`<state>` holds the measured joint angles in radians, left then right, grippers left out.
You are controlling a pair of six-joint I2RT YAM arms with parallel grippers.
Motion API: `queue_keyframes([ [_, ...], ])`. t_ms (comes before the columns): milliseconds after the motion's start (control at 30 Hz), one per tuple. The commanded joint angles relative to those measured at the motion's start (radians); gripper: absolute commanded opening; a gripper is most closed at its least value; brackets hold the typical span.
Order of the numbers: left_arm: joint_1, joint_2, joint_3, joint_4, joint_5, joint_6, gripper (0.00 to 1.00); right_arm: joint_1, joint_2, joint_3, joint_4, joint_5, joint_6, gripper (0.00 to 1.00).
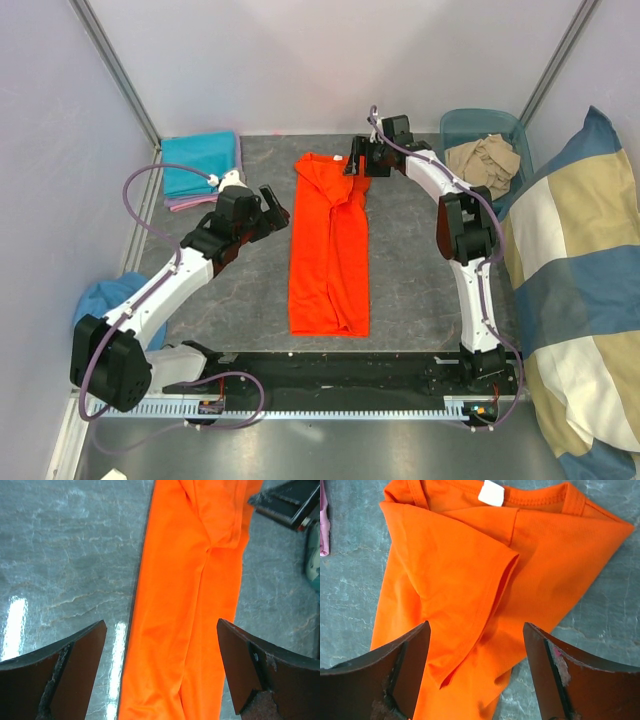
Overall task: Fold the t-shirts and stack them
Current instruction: Rotate the tshirt 90 degrees, then grab the bottom of the folded rectangular tshirt with both arms
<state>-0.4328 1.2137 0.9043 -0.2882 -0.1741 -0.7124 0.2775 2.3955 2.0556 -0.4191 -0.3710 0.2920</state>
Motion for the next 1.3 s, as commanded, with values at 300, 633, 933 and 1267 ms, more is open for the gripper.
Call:
queue_keyframes([
  [300, 0.008, -0.043, -0.094, 0.034, 0.07, 0.001, 1.0, 0.002, 0.105, 0.1, 0.114, -0.051, 0.027, 0.76],
  [633, 0.008, -0.052, -0.125, 0.032, 0.082, -0.001, 1.0, -0.001, 0.134, 0.095, 0.203, -0.066, 0.078, 0.73],
  [933, 0.008, -0.042, -0.145, 0.04, 0.097, -0.009, 1.0, -0.001, 0.131, 0.077, 0.246, -0.074, 0.099, 0.66],
  [1267, 0.008, -0.04, -0.163, 0.04, 0.101, -0.013, 1.0, -0.009, 0.152, 0.067, 0.281, -0.097, 0.127, 0.14],
])
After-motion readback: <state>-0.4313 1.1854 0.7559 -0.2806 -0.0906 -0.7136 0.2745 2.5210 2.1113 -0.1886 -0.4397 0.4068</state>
